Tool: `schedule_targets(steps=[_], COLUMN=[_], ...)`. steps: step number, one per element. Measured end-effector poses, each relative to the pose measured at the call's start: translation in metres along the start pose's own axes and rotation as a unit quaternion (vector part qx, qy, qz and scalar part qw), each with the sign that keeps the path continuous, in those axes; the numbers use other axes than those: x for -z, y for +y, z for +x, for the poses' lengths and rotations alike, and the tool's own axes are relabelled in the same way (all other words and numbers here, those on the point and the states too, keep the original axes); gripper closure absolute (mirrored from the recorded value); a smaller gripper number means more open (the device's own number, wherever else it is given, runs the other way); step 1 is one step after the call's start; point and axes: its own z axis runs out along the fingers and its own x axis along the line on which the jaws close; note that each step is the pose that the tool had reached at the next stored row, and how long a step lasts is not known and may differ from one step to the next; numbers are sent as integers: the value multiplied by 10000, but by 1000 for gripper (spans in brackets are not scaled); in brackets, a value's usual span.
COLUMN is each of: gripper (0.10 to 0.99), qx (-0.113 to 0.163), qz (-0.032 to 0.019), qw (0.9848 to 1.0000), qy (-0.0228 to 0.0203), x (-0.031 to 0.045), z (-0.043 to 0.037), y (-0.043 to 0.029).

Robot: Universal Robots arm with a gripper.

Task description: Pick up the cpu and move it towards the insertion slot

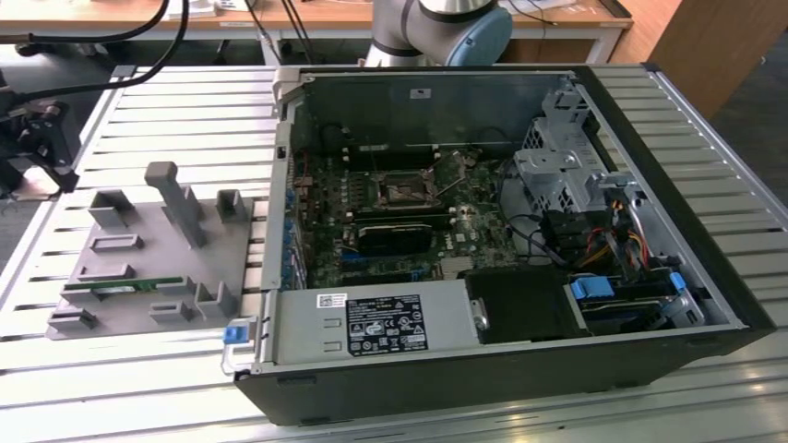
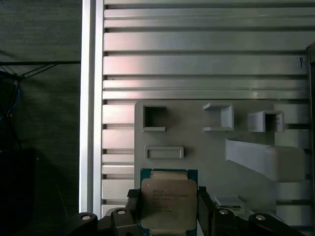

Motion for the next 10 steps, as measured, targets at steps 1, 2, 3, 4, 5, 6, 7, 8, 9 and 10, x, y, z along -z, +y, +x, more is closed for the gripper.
schedule_targets(steps=[1,2,3,4,5,6,7,8,9,10], gripper=[541,541,541,541,541,541,541,541,541,541], qx=[-2,-3,-5,-7,-9,-11,-12,-14,-15,-17], qz=[0,0,0,0,0,0,0,0,0,0], qw=[10000,10000,10000,10000,10000,10000,10000,10000,10000,10000], qy=[0,0,0,0,0,0,0,0,0,0], x=[2,5,7,10,13,17,20,24,28,32], z=[0,0,0,0,0,0,0,1,1,1], y=[0,0,0,1,1,1,1,1,2,2])
